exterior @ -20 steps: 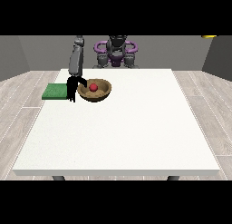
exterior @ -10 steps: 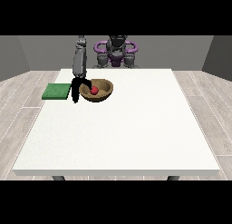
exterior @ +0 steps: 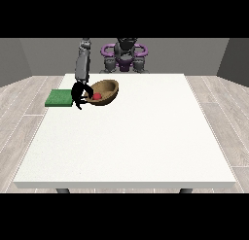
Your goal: Pick the cup and pour the ball into the bowl, then pick the bowl and place it on the pad
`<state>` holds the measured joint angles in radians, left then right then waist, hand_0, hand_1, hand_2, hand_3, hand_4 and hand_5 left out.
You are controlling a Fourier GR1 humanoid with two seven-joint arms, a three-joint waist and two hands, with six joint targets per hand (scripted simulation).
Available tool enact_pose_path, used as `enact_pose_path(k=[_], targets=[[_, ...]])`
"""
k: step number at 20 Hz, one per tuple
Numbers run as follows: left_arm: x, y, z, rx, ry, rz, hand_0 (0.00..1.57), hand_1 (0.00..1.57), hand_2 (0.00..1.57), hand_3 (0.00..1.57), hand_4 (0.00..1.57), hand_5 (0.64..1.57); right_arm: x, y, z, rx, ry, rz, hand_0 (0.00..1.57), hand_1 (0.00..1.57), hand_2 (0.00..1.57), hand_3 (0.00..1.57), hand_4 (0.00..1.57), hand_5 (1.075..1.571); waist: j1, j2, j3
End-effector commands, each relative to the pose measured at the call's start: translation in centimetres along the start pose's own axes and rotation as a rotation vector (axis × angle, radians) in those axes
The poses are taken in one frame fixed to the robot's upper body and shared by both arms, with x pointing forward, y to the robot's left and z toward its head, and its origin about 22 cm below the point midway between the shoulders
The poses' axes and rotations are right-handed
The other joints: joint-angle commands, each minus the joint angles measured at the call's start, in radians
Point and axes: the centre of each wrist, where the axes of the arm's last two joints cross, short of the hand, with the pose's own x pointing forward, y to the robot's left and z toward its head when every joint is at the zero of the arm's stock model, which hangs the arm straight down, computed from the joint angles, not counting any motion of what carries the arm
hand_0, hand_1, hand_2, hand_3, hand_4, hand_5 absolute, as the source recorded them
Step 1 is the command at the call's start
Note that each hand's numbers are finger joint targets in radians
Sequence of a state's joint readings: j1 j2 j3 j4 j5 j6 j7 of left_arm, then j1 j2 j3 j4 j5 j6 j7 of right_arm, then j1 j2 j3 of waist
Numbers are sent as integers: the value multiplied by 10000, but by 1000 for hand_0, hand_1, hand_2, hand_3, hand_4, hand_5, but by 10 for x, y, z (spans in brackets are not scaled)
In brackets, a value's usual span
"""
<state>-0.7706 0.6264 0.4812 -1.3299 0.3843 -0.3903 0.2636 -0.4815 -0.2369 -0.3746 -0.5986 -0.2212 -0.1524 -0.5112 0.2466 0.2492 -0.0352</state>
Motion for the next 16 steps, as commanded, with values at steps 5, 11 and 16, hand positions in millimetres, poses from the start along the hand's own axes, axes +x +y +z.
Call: enact_pose_path(k=[5,11,16], targets=[[-33,28,17,816,996,217,0,0,0,0,1192,1526,35,-53,-26,-675,2137,3142,1571,1571,1571,1175,1000,1545,-678,-607,295],[-65,56,46,1619,1871,-90,0,0,0,0,1199,1538,112,-42,-71,164,2735,3699,1571,1571,1571,973,1056,1556,-1556,-1224,330],[-65,68,54,1788,1928,-318,0,0,0,0,1203,1541,147,-56,-84,343,2503,4052,1571,1571,1571,679,1085,1568,-1999,-1237,347]])
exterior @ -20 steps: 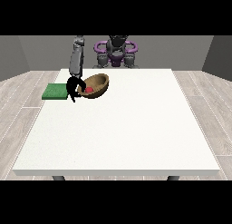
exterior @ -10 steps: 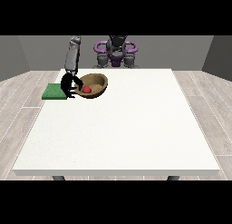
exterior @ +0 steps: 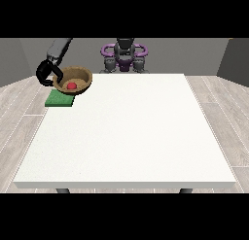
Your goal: Pick the cup and pour the ball into the bowl, then pick the bowl and place it on the pad
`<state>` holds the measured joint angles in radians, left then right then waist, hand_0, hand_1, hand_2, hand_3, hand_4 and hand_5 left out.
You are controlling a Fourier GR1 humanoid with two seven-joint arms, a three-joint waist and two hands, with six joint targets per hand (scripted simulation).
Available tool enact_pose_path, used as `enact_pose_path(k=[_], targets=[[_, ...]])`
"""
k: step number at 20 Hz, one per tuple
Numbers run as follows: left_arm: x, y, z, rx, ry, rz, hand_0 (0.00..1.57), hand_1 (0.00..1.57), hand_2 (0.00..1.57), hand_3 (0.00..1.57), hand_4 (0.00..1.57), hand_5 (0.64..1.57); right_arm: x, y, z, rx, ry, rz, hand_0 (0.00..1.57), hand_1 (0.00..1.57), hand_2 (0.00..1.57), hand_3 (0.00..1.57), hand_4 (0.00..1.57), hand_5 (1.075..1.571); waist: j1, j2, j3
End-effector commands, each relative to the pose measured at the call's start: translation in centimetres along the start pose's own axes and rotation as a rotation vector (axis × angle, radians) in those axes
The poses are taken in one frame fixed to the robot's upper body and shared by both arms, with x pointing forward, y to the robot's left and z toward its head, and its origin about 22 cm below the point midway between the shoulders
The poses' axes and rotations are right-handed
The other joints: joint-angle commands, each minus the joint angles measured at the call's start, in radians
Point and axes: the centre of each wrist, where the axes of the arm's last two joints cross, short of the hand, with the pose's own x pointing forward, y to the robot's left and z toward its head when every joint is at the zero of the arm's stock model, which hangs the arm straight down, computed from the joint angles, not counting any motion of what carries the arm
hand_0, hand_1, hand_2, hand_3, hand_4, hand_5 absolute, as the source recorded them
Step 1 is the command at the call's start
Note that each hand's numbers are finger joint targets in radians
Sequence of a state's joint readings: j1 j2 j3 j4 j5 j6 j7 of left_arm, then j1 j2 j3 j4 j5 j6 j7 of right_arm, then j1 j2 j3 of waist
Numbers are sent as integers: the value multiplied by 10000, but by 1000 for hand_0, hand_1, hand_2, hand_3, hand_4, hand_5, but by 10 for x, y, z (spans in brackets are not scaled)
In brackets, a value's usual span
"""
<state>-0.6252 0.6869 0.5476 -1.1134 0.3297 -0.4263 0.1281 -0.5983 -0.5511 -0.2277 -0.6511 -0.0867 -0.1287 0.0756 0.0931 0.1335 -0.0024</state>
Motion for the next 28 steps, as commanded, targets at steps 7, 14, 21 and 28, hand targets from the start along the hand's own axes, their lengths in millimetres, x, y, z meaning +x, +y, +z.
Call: enact_pose_path(k=[7,14,21,28], targets=[[8,10,7,280,-643,-152,0,0,0,0,1207,1548,24,-80,-4,-412,-285,-236,1571,1571,1571,461,1109,1567,-275,539,30],[-4,52,28,703,-360,-145,0,0,0,0,1215,1553,9,-76,0,38,-444,-414,1571,1571,1571,489,1073,1568,-611,713,27],[-28,54,39,777,-581,-178,0,0,0,0,1207,1555,-14,-41,0,315,-196,-1410,1571,1571,1571,532,1032,1571,-484,1013,26],[-9,48,31,454,-738,-208,0,0,0,0,1192,1561,-23,-62,-1,-470,470,-2297,1571,1571,1571,875,710,1571,-253,919,34]])
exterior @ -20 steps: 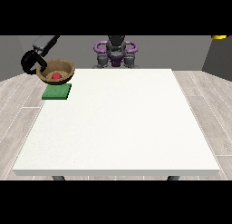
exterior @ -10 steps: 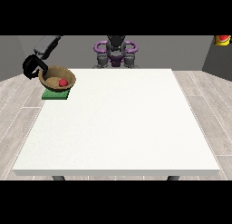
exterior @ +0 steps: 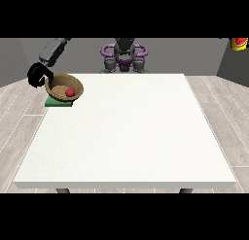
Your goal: Pick the cup and pour the ball into the bowl, then pick the bowl and place it on the pad
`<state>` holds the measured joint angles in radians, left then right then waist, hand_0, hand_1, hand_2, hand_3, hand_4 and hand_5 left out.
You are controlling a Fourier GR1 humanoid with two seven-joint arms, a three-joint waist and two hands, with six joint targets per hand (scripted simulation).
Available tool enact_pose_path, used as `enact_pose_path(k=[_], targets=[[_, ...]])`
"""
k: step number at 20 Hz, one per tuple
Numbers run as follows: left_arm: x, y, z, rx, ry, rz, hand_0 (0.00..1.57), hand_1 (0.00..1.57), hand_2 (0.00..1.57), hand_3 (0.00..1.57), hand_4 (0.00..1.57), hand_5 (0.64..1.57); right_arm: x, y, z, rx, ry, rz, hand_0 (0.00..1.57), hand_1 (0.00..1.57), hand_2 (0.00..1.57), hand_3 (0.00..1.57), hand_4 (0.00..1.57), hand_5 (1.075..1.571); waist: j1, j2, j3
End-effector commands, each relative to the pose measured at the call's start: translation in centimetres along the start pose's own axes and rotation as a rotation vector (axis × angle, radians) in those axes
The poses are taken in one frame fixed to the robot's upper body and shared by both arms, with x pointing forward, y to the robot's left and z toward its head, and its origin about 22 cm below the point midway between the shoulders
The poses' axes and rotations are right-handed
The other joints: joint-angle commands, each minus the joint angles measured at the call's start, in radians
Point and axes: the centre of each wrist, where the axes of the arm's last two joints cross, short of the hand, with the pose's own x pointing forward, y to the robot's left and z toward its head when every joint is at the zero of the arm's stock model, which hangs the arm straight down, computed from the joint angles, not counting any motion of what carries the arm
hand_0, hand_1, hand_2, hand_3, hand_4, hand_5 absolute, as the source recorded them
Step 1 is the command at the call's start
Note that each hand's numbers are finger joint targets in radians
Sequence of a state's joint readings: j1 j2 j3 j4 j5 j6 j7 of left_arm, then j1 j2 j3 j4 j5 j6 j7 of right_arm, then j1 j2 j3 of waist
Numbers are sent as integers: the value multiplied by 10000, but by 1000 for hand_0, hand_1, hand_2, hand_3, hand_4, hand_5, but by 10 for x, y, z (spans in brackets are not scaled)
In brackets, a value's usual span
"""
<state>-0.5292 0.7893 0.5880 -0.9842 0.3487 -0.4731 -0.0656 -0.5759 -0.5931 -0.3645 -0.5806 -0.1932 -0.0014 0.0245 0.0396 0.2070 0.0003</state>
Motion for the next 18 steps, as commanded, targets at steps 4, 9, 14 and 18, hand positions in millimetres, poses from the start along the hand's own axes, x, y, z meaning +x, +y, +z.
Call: enact_pose_path(k=[4,9,14,18], targets=[[12,-19,-7,-478,-373,-53,0,0,0,0,1192,1563,21,-47,-1,-1634,-62,61,1571,1571,1571,1087,0,1550,460,218,7],[7,22,10,302,-549,-84,0,0,0,0,1190,1562,16,-34,0,-1578,-603,-433,1487,1487,1398,802,0,1544,-41,387,-9],[19,2,-5,167,-640,-311,0,0,0,0,1187,1564,10,9,-7,-1401,-708,-1158,1451,1451,1383,753,0,1540,317,459,5],[15,12,2,-69,-1010,-54,0,0,0,0,1190,1566,36,-23,-8,-2225,-1233,-558,1259,1259,1353,911,115,1529,614,1042,0]])
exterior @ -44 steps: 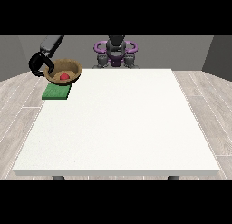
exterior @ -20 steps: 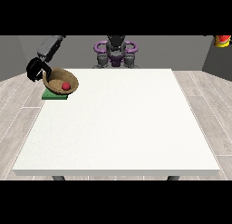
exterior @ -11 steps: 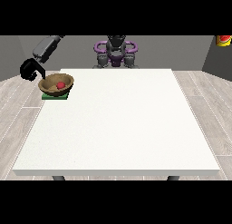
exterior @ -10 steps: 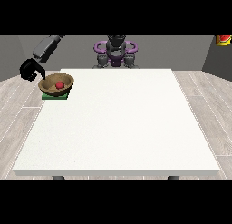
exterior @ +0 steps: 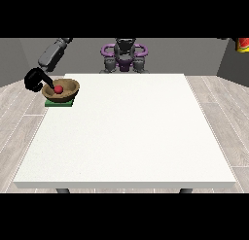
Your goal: Pick the cup and pour the ball into the bowl, then pick the bowl and place it on the pad
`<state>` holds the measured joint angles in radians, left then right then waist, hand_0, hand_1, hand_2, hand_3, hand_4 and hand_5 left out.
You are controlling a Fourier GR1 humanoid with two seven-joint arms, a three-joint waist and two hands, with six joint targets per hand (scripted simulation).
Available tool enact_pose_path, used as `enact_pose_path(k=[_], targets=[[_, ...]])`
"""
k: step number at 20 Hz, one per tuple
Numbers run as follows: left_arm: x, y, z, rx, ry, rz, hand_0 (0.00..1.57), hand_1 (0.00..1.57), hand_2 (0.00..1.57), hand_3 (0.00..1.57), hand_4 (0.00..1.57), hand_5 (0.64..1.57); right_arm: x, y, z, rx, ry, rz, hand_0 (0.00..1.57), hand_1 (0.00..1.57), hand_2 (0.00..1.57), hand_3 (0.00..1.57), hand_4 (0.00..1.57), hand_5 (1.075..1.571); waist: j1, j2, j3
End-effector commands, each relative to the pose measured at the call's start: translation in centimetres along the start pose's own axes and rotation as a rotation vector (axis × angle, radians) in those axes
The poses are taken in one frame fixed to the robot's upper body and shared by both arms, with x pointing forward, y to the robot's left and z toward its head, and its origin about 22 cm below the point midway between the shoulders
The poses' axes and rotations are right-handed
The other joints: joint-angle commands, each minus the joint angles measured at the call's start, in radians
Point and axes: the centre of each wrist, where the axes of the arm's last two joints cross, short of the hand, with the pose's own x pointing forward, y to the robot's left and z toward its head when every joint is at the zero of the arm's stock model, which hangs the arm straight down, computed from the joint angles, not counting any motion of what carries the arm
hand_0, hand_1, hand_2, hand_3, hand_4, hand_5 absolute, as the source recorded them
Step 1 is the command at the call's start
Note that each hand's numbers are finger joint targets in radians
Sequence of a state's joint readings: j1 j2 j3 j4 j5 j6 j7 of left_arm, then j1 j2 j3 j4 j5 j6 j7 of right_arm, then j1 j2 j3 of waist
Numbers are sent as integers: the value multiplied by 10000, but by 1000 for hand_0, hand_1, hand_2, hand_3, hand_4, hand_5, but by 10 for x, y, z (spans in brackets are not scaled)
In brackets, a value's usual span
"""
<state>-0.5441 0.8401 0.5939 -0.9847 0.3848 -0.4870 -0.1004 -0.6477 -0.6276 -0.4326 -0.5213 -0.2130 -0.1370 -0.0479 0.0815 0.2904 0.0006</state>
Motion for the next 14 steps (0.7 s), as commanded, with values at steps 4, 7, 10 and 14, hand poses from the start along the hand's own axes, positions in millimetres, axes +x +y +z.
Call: enact_pose_path(k=[4,7,10,14], targets=[[6,9,-2,187,-344,-218,0,0,0,0,1194,1569,17,17,-2,698,-363,808,194,194,412,787,0,1454,29,357,-6],[-3,5,-1,116,50,-146,0,0,0,0,1208,1569,-1,29,3,1306,176,1711,0,0,0,0,0,1410,-1,-194,-6],[-14,-37,-8,-453,628,272,0,0,0,0,1190,1569,-2,11,-1,1030,745,2099,0,0,0,0,0,1407,133,-852,3],[-29,-18,5,-26,1680,-118,0,0,0,0,1190,1569,38,12,-5,1627,663,2383,0,0,0,0,200,1375,-367,-1943,-14]])
